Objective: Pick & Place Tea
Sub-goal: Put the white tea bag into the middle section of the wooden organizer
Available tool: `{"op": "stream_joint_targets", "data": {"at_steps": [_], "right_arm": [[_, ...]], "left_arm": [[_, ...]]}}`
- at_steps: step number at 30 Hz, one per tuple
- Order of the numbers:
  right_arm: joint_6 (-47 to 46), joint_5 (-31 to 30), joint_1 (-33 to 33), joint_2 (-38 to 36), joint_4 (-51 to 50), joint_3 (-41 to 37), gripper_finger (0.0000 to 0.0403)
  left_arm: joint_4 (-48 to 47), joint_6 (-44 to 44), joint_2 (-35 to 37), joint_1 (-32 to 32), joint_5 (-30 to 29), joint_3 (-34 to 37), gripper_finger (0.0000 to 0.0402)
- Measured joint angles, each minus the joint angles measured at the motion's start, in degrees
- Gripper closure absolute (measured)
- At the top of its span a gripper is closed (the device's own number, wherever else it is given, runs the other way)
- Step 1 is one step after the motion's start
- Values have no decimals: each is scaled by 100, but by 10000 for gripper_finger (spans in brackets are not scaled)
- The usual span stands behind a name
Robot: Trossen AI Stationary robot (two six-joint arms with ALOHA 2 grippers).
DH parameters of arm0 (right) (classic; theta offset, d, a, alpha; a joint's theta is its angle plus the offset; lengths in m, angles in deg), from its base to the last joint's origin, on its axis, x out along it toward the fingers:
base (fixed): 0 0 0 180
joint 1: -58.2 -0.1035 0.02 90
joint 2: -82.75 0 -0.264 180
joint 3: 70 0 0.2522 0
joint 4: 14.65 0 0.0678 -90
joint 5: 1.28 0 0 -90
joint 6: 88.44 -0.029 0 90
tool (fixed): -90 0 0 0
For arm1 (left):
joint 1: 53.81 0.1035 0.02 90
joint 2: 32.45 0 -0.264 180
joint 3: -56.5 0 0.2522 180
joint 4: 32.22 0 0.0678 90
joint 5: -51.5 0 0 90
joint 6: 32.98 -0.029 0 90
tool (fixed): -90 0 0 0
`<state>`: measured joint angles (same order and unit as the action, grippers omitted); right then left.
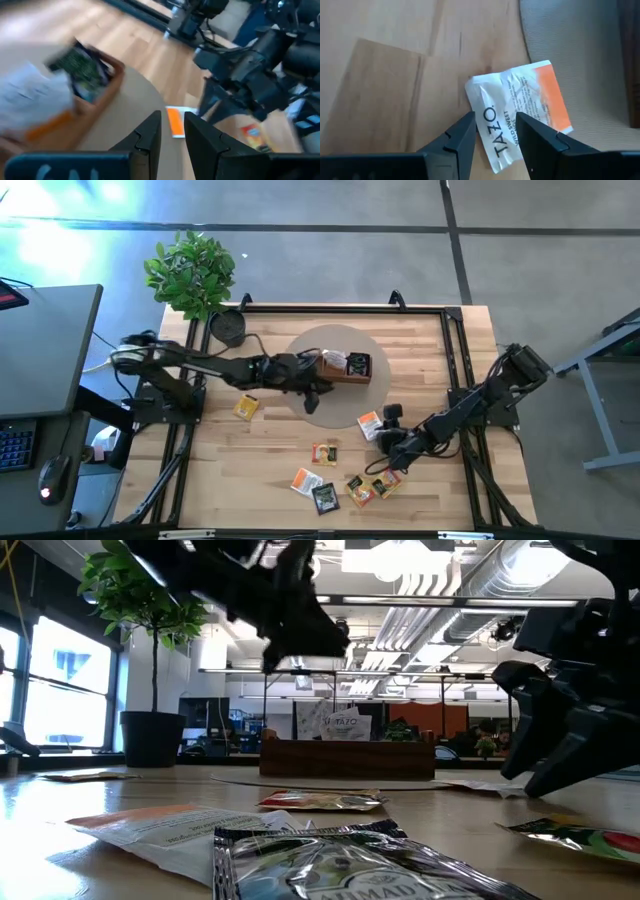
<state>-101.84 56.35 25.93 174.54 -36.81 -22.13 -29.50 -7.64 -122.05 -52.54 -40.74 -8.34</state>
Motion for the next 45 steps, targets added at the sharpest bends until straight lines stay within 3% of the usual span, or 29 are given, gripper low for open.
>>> {"op": "stream_joint_targets", "data": {"at_steps": [5,16,25,37,45], "right_arm": [[56,-150,4,0,-64,-6,265],[47,-163,7,0,-56,-11,265],[47,-163,4,2,-26,-11,265],[47,-163,13,2,16,-13,265],[183,-177,13,3,60,-15,265]], "left_arm": [[894,881,-943,227,586,-166,318],[821,1119,-2770,128,1679,-1705,318],[-1758,854,-3196,49,1132,-3067,318],[-1664,901,-3164,-124,912,-3145,318],[-1396,1189,-3397,-132,1106,-3151,318]]}}
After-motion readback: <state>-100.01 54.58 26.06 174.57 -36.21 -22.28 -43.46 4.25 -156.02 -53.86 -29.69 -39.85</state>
